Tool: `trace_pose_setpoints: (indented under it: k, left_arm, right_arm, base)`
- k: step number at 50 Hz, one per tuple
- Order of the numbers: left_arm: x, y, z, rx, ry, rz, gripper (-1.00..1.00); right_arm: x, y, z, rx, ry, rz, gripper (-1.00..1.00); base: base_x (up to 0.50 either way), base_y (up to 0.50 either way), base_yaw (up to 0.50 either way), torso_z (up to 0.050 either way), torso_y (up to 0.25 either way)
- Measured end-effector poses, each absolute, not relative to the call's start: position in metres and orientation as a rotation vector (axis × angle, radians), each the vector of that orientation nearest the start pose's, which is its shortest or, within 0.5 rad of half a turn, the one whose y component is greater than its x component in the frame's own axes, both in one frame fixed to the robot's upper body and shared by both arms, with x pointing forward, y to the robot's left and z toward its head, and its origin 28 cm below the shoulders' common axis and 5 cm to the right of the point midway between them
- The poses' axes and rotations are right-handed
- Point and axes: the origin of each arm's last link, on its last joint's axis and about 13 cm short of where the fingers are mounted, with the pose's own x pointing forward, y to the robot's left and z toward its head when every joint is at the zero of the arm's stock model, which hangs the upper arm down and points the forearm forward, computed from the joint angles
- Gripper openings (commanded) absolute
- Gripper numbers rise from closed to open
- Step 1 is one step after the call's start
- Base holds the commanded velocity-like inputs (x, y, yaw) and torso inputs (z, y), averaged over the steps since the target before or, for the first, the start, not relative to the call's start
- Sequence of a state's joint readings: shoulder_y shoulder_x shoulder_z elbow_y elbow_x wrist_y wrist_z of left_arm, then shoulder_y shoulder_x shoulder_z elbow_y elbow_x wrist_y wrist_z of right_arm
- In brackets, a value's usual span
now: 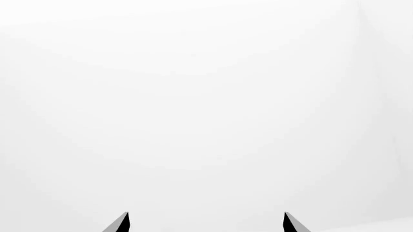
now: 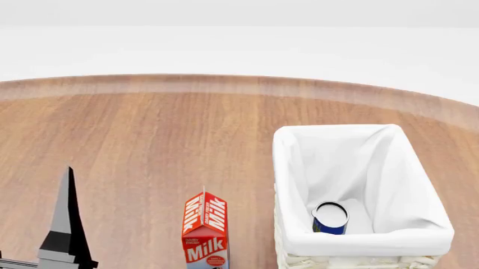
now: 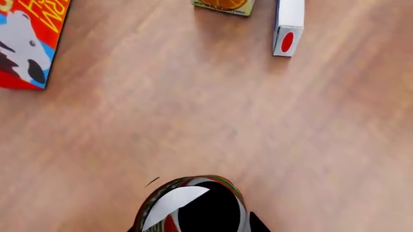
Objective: Pick up the alphabet soup and the tomato sauce, and put them in the basket.
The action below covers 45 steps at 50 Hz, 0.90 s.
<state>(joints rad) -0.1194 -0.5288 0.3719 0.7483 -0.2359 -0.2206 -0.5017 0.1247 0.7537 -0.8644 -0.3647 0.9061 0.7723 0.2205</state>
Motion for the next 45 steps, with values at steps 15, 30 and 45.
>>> trace_pose_setpoints:
  k: [15,30,45]
  left_arm:
    - [0.184,0.206,0.155,0.114,-0.496,-0.079,1.0]
    - [0.184,0.205,0.155,0.116,-0.497,-0.08,1.0]
    - [0.184,0.205,0.156,0.116,-0.497,-0.082,1.0]
  right_arm:
    - [0.128,-0.132,0.057,-0.209,0.846,0.65,-1.0]
    - [0.142,-0.141,0.1,-0.207,0.701,0.596,-1.0]
    - [0.158,-0.145,0.149,-0.213,0.536,0.545,-1.0]
  base:
    - [0.0,0.0,0.0,0.0,0.0]
    - [0.0,0.0,0.0,0.0,0.0]
    - [0.0,0.0,0.0,0.0,0.0]
